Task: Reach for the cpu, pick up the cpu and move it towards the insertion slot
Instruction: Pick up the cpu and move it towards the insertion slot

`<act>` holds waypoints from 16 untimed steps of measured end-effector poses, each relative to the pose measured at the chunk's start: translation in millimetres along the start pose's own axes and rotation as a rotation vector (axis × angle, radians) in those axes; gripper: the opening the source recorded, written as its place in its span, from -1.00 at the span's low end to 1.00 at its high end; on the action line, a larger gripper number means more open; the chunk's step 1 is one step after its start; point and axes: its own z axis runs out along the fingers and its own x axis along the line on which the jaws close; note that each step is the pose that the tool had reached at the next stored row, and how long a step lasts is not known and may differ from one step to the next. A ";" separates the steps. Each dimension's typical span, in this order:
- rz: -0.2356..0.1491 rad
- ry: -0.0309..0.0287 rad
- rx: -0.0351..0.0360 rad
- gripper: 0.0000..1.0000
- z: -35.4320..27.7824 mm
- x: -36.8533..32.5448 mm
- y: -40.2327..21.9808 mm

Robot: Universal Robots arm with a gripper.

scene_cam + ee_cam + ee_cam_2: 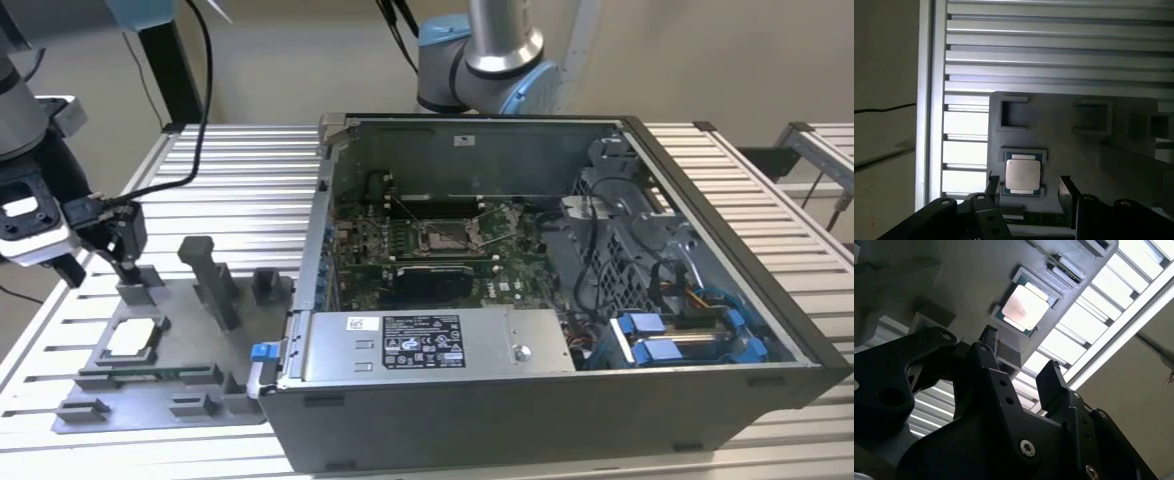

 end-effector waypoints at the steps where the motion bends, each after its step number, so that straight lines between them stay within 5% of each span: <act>1: 0.000 0.0001 0.0001 1.00 0.6 0.2 -0.1; 16: 0.000 0.0000 0.0000 1.00 12.0 0.4 -6.0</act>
